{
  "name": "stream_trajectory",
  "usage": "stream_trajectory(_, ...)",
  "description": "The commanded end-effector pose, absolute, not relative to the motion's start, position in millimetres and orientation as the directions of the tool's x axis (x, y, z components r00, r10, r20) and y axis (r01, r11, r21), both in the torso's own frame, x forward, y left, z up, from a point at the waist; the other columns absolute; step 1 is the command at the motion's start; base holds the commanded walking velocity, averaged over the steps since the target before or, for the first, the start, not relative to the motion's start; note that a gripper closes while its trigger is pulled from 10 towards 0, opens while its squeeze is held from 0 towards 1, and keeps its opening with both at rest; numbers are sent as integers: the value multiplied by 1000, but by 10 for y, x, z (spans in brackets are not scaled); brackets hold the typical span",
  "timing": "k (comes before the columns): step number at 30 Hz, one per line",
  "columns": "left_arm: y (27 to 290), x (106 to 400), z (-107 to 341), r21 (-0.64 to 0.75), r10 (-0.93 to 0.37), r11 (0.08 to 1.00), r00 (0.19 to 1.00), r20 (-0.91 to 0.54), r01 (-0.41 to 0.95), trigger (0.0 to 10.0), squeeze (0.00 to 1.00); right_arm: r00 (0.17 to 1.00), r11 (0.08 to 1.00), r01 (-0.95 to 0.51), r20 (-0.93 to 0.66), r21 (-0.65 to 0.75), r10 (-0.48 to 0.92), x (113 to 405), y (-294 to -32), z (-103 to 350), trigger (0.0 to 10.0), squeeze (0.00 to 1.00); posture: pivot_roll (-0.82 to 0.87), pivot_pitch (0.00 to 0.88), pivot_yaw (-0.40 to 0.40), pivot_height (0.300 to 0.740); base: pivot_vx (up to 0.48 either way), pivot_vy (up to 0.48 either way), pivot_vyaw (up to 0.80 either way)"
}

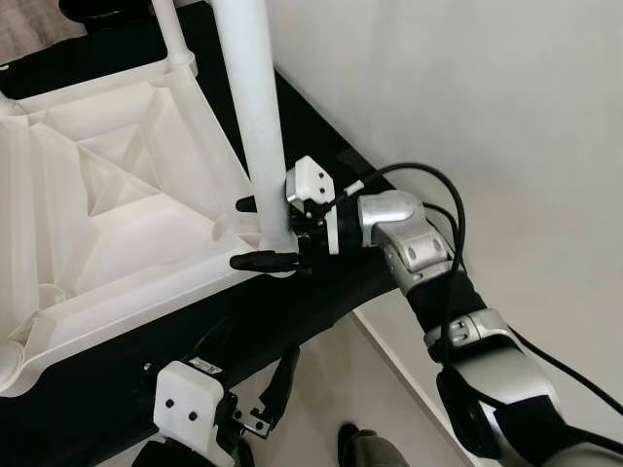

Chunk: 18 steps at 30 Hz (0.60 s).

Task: Building children table

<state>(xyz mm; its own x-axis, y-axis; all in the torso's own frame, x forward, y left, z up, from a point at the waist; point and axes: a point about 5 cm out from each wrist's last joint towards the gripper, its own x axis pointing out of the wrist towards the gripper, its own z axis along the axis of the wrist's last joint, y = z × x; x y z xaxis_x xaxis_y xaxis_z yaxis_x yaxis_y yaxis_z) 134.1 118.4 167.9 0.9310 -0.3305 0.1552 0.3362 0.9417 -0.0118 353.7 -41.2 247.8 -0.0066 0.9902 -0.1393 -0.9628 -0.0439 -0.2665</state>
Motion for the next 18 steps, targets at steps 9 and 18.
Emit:
stream_trajectory(9, 1171, 1243, 1696, -9, -325, 944, 935, 138, 330, 10000, 0, -160, -196, -950, -163, -241, 974, 3563, -389, 2554, 0, 0, 167, 323, -31, 740, 0, 0, 0)
stream_trajectory(18, 1168, 1227, 1692, -15, -327, 943, 936, 131, 331, 10000, 0, -172, -213, -949, -186, -233, 967, 3603, -514, 2579, 0, 0, 157, 314, -25, 740, 0, 0, 0)
